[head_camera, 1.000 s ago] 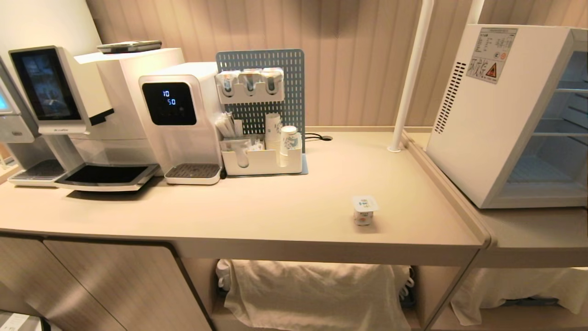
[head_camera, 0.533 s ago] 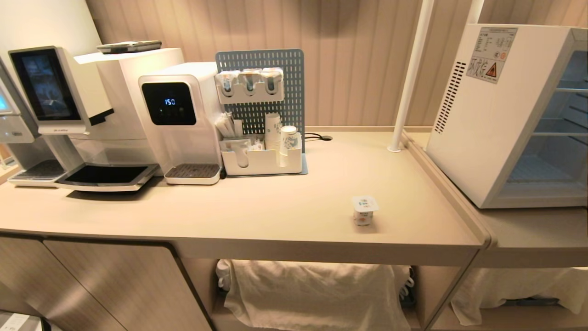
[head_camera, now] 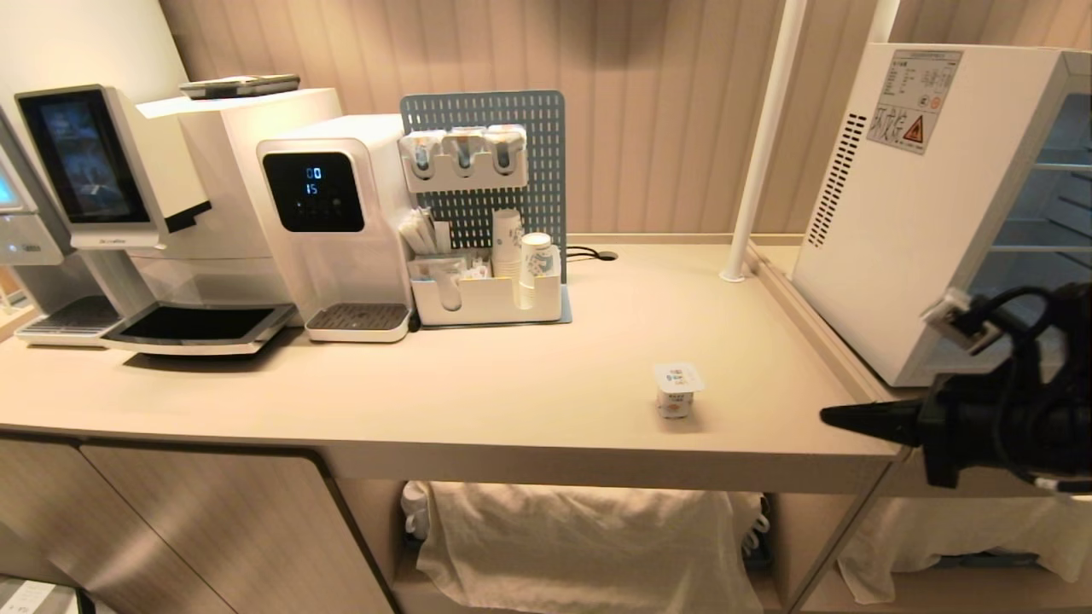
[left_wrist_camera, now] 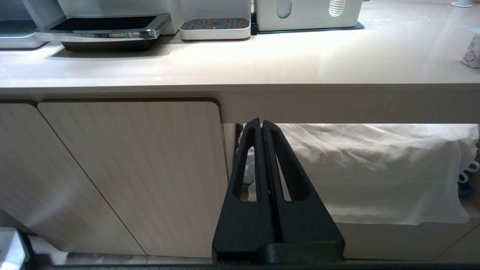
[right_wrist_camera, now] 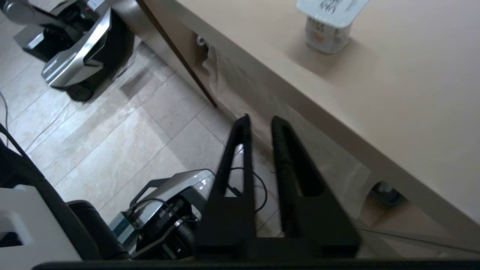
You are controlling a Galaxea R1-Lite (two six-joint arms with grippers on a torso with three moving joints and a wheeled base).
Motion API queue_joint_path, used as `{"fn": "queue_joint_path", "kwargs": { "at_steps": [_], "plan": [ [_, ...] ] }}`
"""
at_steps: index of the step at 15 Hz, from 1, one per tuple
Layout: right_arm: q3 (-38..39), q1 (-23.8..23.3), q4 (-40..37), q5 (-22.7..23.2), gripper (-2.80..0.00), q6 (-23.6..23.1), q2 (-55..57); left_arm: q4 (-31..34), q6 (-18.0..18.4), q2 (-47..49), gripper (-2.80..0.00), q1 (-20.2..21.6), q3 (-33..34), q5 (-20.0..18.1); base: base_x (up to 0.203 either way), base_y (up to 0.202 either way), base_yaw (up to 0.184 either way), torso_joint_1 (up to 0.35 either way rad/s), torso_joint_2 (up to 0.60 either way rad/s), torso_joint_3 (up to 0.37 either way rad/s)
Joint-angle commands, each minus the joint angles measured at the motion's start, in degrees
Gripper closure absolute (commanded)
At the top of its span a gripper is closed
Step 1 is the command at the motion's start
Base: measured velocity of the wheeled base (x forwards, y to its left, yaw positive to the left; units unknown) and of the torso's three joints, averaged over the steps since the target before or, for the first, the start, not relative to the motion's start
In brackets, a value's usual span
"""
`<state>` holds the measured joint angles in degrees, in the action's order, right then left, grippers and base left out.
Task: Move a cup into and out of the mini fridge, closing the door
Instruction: Put the yoghurt in the freezer
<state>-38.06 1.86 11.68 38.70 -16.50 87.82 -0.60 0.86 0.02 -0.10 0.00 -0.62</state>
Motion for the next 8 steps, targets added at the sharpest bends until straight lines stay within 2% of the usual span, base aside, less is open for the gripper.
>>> {"fn": "queue_joint_path", "kwargs": {
  "at_steps": [1,2,4,8],
  "plan": [
    [3.3,1.4,16.0,0.9,-2.80,-1.6,18.2,0.1,-0.5,0.0,0.00,0.0,0.0,0.0,0.000,0.000,0.000,0.000,0.00,0.000],
    [4.4,2.3,24.7,0.5,-2.80,-2.2,22.8,0.0,-0.7,0.0,0.00,0.0,0.0,0.0,0.000,0.000,0.000,0.000,0.00,0.000],
    [5.5,4.7,37.1,-1.6,-2.80,-2.8,29.4,0.1,-0.8,0.0,0.00,0.0,0.0,0.1,0.000,0.000,0.000,0.000,0.00,0.000],
    [3.3,6.5,48.5,-8.3,-2.80,-3.2,38.0,0.1,-0.9,0.0,0.00,0.0,0.0,0.1,0.000,0.000,0.000,0.000,0.00,0.000]
  ]
}}
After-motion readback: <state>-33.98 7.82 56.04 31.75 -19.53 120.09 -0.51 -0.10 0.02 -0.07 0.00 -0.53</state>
